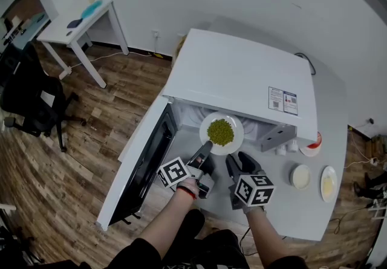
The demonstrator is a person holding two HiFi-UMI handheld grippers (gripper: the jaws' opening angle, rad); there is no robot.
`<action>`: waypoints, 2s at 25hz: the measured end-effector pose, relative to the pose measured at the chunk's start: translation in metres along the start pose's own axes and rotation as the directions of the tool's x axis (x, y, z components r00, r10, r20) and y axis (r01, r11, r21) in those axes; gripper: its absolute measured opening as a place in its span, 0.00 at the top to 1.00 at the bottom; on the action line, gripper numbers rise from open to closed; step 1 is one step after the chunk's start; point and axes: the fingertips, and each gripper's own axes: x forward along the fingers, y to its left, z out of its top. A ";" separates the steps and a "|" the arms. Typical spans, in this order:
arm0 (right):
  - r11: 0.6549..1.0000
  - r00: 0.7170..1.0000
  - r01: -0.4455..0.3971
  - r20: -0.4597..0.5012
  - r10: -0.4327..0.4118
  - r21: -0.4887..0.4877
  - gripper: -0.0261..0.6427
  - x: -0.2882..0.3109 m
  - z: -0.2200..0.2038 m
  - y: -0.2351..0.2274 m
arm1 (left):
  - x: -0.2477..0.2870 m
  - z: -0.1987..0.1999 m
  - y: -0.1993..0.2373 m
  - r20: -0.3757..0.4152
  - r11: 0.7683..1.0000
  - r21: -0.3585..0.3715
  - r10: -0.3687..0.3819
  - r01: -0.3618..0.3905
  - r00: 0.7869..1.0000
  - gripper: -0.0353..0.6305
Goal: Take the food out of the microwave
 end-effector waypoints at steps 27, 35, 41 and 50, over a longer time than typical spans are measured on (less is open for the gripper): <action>0.821 0.971 -0.236 0.160 0.178 0.520 0.76 0.020 0.004 0.023 | -0.012 -0.014 -0.018 -0.028 0.993 -0.071 -0.095 0.093 0.995 0.89; 0.805 0.963 -0.266 0.183 0.197 0.531 0.78 0.014 0.003 0.030 | -0.022 -0.016 -0.018 -0.031 0.996 -0.044 -0.075 0.074 0.997 0.89; 0.788 0.957 -0.289 0.193 0.217 0.543 0.79 0.006 0.001 0.036 | -0.031 -0.020 -0.021 -0.029 0.997 -0.042 -0.072 0.070 0.997 0.89; 0.725 0.936 -0.351 0.243 0.254 0.592 0.81 -0.010 0.001 0.046 | -0.042 -0.028 -0.037 -0.010 0.992 -0.060 -0.114 0.113 0.993 0.88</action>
